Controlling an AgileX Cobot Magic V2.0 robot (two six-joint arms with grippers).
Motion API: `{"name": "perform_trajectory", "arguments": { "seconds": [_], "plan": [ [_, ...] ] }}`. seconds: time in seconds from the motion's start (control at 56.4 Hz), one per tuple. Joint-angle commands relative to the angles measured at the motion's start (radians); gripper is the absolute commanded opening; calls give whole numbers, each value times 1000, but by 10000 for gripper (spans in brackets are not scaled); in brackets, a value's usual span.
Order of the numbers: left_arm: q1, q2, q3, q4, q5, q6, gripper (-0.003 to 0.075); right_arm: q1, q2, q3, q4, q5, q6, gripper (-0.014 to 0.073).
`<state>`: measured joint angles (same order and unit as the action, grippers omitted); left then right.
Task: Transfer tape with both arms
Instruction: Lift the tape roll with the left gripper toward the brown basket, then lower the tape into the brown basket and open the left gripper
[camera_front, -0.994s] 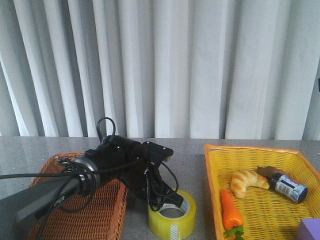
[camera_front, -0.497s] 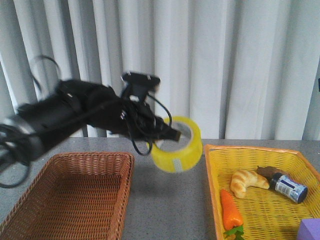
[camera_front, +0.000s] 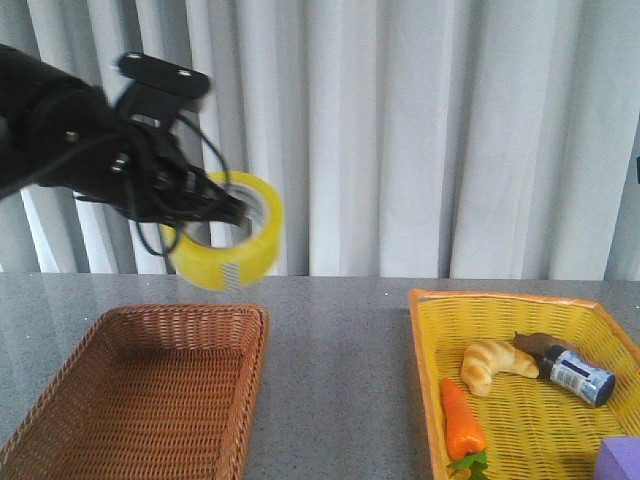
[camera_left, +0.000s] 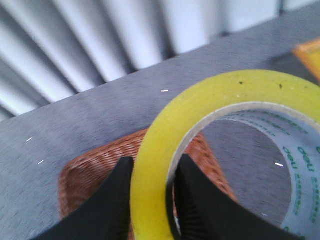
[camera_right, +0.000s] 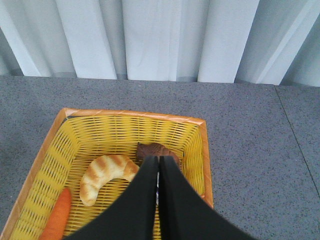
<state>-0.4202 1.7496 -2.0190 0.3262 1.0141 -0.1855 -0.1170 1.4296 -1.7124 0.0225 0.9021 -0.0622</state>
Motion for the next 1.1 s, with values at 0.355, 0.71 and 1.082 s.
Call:
{"name": "perform_trajectory", "arguments": {
  "seconds": [0.355, 0.71, 1.082],
  "plan": [
    [224, -69, 275, -98, -228, -62, 94, -6, -27, -24, -7, -70, 0, -7],
    [230, 102, 328, -128, -179, -62, 94, -6, -27, -24, -7, -70, 0, -7],
    [230, 168, 328, -150, -183, -65, 95, -6, -27, -24, -7, -70, 0, -7]
  ]
}}
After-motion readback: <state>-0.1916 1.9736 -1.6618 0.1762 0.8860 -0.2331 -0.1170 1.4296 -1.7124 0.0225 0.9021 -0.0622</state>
